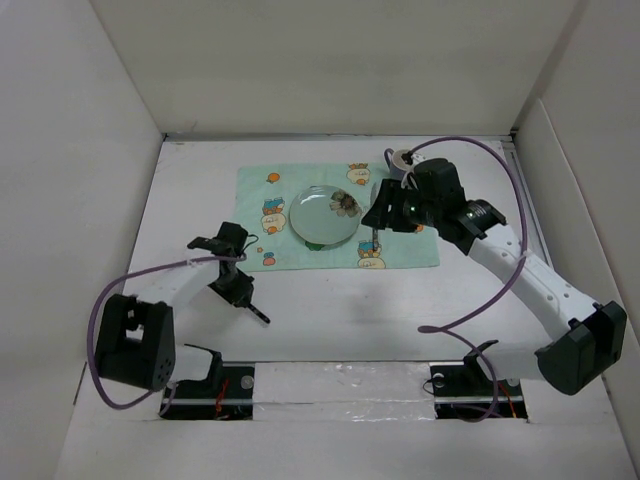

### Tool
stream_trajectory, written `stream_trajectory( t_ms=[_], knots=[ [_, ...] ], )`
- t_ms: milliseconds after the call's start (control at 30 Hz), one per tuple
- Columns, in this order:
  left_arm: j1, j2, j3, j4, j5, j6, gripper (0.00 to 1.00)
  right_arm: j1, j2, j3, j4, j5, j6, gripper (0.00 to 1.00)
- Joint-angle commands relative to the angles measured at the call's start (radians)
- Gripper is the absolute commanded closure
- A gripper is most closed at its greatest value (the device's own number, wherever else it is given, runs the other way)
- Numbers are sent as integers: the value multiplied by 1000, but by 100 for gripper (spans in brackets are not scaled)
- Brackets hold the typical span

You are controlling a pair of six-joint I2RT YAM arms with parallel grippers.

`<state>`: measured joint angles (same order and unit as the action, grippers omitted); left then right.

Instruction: Set the dinner table for one person

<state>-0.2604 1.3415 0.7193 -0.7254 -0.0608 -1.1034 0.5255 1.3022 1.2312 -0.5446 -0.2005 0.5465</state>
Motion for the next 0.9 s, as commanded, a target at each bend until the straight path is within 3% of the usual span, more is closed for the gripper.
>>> stream_trajectory(
  t_ms=[0, 133, 267, 300, 333, 367, 400, 433, 467, 600, 700, 800, 867],
  knots=[
    [0, -160, 32, -110, -39, 51, 100, -25, -20, -25, 41, -30, -2, 41],
    [0, -252, 146, -144, -63, 219, 100, -35, -21, -44, 49, -34, 1, 42],
    [0, -98, 371, -137, -117, 410, 100, -44, -27, -47, 43, -19, 1, 42],
    [-11, 26, 449, -134, -169, 468, 100, -44, -41, -48, 35, 11, 3, 53],
    [-11, 27, 450, -134, -169, 493, 100, -44, -50, -58, 35, 12, 3, 53],
    [-28, 65, 518, -109, -213, 514, 100, -44, -64, -68, 49, 24, 6, 70],
    [-43, 100, 552, -95, -240, 534, 100, -44, -78, -82, 60, 24, 9, 71],
    [-80, 184, 590, -89, -263, 548, 100, -44, -93, -96, 72, 33, 15, 95],
    [-98, 229, 671, -94, -283, 563, 100, -44, -116, -125, 84, 33, 23, 100],
    [-161, 418, 839, -82, -323, 641, 100, -44, -136, -148, 34, 50, 24, 98],
    [-161, 525, 908, -54, -336, 700, 100, -44, -150, -153, -18, 62, 17, 63],
    [-161, 590, 934, -31, -338, 738, 100, -44, -190, -171, -44, 84, 20, 52],
    [-161, 607, 933, -11, -326, 754, 100, -44, -205, -188, -48, 110, 21, 51]
  ],
)
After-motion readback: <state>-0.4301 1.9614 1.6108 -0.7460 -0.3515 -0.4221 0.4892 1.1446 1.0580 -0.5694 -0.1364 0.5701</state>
